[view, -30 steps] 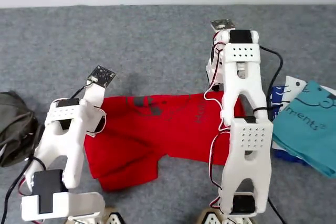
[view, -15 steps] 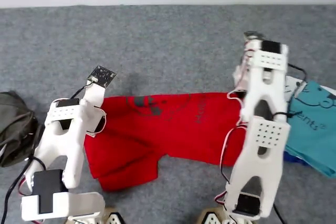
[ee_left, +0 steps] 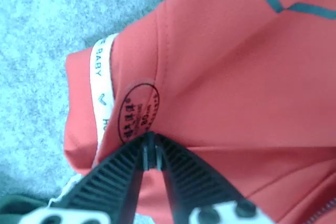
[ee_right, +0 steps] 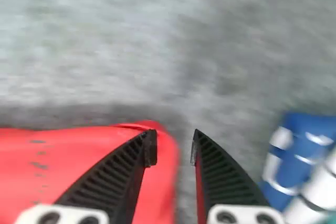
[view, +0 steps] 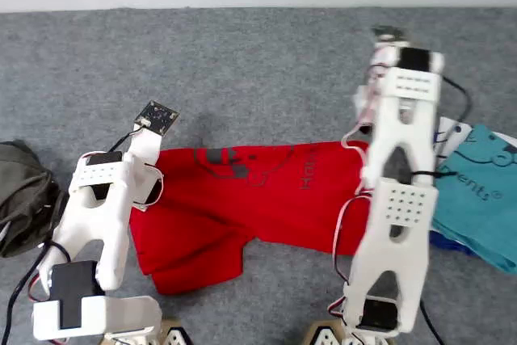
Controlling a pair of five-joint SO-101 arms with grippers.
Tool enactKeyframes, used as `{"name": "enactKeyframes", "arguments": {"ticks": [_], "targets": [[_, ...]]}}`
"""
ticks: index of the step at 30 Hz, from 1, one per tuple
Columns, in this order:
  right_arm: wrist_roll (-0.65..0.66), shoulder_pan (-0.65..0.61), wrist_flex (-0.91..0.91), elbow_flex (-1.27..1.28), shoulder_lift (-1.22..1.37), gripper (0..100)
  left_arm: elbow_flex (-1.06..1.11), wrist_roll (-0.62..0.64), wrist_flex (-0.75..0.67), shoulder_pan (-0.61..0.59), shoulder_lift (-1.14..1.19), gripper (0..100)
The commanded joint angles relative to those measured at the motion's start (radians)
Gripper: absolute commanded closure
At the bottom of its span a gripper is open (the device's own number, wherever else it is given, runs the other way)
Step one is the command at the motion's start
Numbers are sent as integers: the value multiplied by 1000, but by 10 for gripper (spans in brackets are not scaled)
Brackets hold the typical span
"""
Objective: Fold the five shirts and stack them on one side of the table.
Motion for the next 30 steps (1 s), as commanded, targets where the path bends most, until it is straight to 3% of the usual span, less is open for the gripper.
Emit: {"name": "enactKeyframes", "arguments": {"ticks": [1,8,14,18,23,30], "targets": [[-15,-76,41,-52,-42,875,-4,-11,-20,0,-51,987],[-52,-65,45,-11,-102,876,-21,54,-17,0,-80,987],[-52,-56,45,212,-285,873,-21,107,-11,0,-285,985],[-52,-47,44,367,-429,873,-24,103,68,0,-419,978],[-52,-47,44,560,-598,876,-18,103,172,-6,-540,889],[-52,-41,44,927,-854,876,-22,101,285,-8,-674,886]]}}
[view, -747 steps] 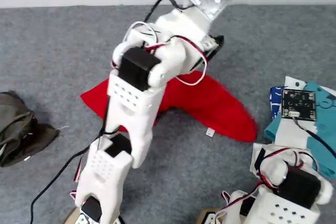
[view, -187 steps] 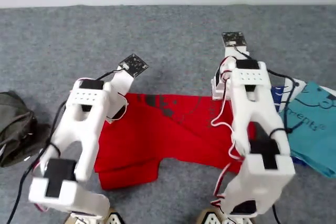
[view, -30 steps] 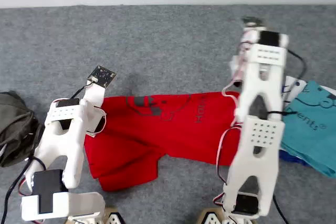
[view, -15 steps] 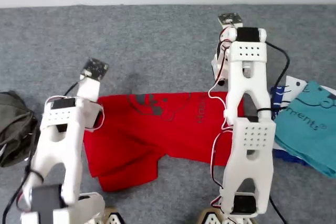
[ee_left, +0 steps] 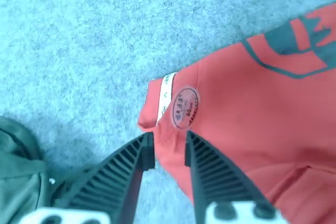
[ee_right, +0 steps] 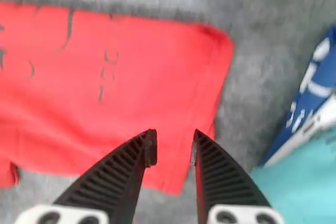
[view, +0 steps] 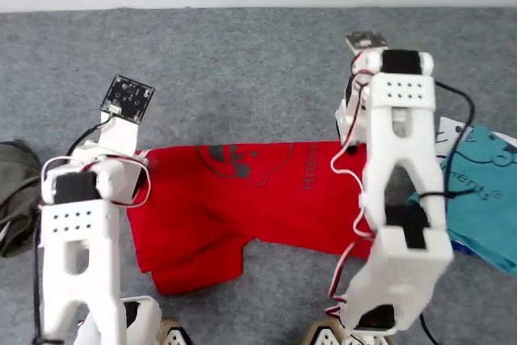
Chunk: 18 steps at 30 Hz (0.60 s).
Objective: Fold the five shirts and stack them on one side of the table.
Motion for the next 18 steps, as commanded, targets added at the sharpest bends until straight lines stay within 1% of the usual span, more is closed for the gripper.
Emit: {"name": "enactKeyframes", "arguments": {"ticks": [1,5,7,12,15,18], "targets": [[-11,10,44,167,-171,876,-28,6,63,-6,-89,893],[-17,15,44,345,-277,875,-18,6,107,-38,-140,968],[-11,15,42,422,-318,873,-1,6,114,-58,-161,986],[-9,24,21,545,-357,872,-1,6,115,-100,-203,983],[-9,30,-19,580,-346,871,-1,6,109,-98,-218,982],[-17,38,-62,623,-341,828,7,6,107,-97,-219,982]]}}
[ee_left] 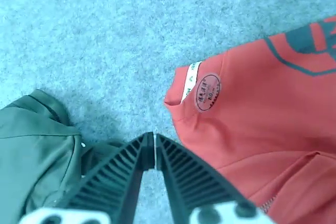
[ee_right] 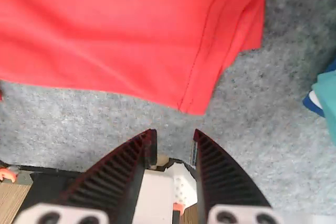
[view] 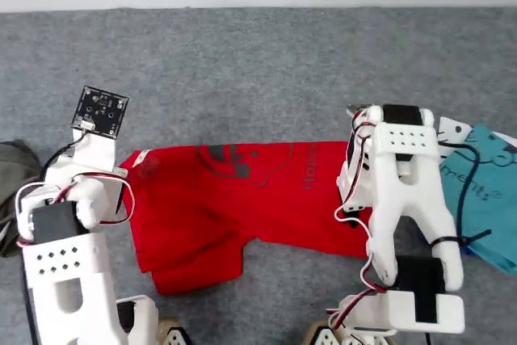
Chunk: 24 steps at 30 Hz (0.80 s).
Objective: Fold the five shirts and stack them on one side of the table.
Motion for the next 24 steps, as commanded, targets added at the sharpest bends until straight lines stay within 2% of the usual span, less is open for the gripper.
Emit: {"name": "enactKeyframes", "arguments": {"ticks": [1,4,14,21,24], "targets": [[-12,13,-38,37,-33,805,-5,6,0,-6,-25,982],[-12,16,-81,97,-31,764,21,6,-11,-3,-25,982],[-12,39,-364,324,-21,764,117,6,-29,-3,-26,982],[-15,-2,-441,324,194,768,117,5,-29,-5,-26,982],[-14,4,-447,279,289,822,117,5,-29,-5,-26,982]]}}
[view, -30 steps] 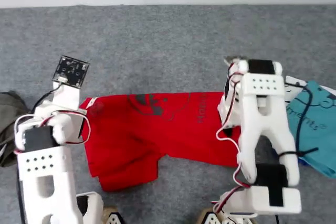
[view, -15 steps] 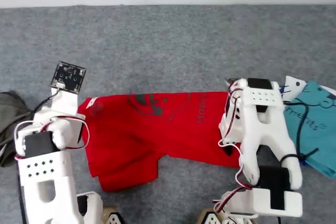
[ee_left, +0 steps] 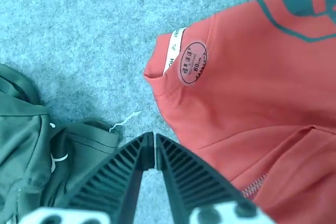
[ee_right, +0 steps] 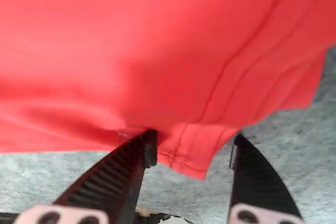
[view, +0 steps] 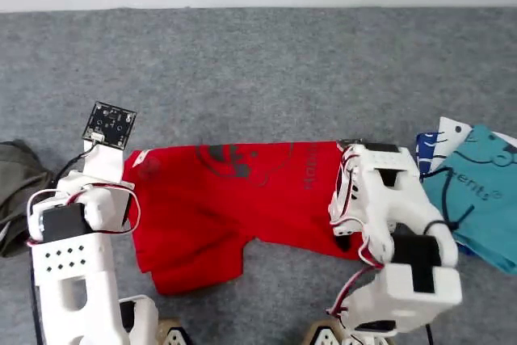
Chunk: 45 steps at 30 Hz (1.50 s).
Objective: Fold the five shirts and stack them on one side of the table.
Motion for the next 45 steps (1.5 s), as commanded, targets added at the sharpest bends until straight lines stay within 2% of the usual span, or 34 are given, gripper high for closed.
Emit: {"name": "enactKeyframes", "arguments": {"ticks": [1,7,11,20,24,31,39,45], "targets": [[-6,-1,-13,-48,117,848,-5,5,-26,-5,-25,982],[-6,-5,58,-124,85,988,-5,-15,-26,-8,-25,982],[3,-10,131,-184,-8,991,-5,-75,-26,-8,-25,983],[94,-82,194,-453,-143,990,-5,-77,-26,-8,-25,983],[123,-113,154,-595,-88,990,-7,-77,-23,-8,-25,984],[121,-108,228,-825,53,990,-13,-77,-20,-9,-25,984],[123,-176,65,-1154,213,990,-13,-75,-18,-9,-25,984],[186,-193,53,-1352,334,990,-13,-72,-17,-9,-29,984]]}}
